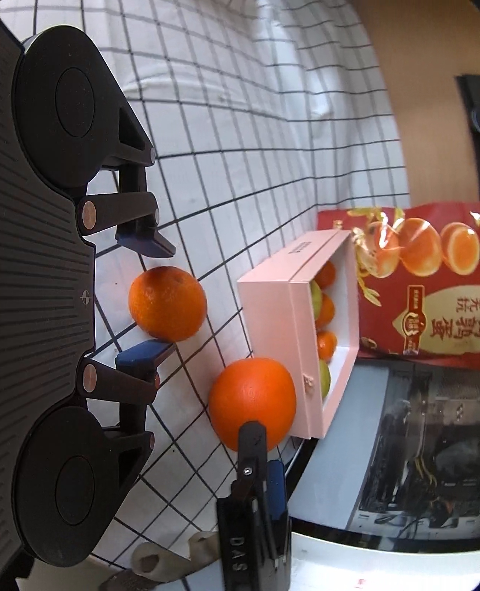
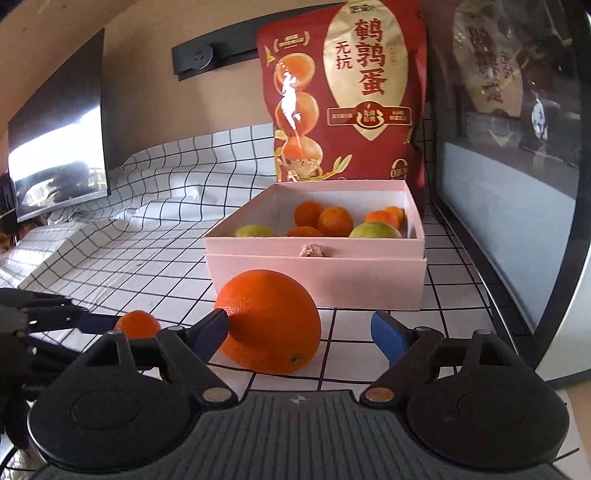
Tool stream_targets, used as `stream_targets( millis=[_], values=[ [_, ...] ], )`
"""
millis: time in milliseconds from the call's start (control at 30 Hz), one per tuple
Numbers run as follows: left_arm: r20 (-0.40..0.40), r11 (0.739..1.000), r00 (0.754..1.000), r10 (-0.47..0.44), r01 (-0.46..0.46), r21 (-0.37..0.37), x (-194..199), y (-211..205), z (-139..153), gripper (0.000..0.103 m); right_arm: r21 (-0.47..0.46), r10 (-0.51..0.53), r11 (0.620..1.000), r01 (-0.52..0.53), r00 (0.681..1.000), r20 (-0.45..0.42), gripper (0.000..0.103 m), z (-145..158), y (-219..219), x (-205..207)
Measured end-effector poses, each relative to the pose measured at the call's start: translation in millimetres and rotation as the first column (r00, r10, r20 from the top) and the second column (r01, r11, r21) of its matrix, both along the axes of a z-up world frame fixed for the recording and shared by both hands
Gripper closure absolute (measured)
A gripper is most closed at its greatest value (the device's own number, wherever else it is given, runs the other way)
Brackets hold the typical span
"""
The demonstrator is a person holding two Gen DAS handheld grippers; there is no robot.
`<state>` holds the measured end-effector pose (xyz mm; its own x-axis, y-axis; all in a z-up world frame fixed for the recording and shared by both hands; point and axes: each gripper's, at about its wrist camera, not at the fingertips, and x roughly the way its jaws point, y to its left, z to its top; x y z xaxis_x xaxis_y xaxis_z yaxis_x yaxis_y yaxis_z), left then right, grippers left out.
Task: Organize fruits
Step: 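Grasp the mandarin with the left gripper while the right gripper approaches the large orange, then grasp the large orange with the right gripper while the left gripper holds the mandarin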
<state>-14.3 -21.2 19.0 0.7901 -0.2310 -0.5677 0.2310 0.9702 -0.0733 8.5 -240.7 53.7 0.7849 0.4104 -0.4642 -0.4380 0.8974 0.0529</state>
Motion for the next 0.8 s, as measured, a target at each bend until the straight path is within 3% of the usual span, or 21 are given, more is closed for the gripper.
stream_targets(
  millis=[67,200,400,800],
  values=[
    [0.002,0.999,1.000,-0.010,0.010,-0.039,1.0,3.4,-0.7,0.055,-0.018,0.007,1.000,-0.007,1.000,0.003,0.015,-0.6,3.5,-1.1],
    [0.034,0.995,0.998,0.046,-0.043,-0.088,-2.2,18.4,1.4,0.055,-0.046,0.021,0.999,-0.021,1.000,-0.003,0.010,-2.2,9.3,-1.1],
    [-0.007,0.980,0.992,0.124,-0.123,-0.159,1.2,43.3,-3.5,0.055,-0.072,0.070,0.995,-0.074,0.996,-0.063,0.010,-5.3,23.9,6.1],
    [0.001,0.983,0.993,0.118,-0.117,-0.138,-0.1,37.5,-4.9,0.055,-0.221,0.051,0.973,-0.065,0.996,-0.073,0.010,-13.9,64.6,29.3]
  ],
)
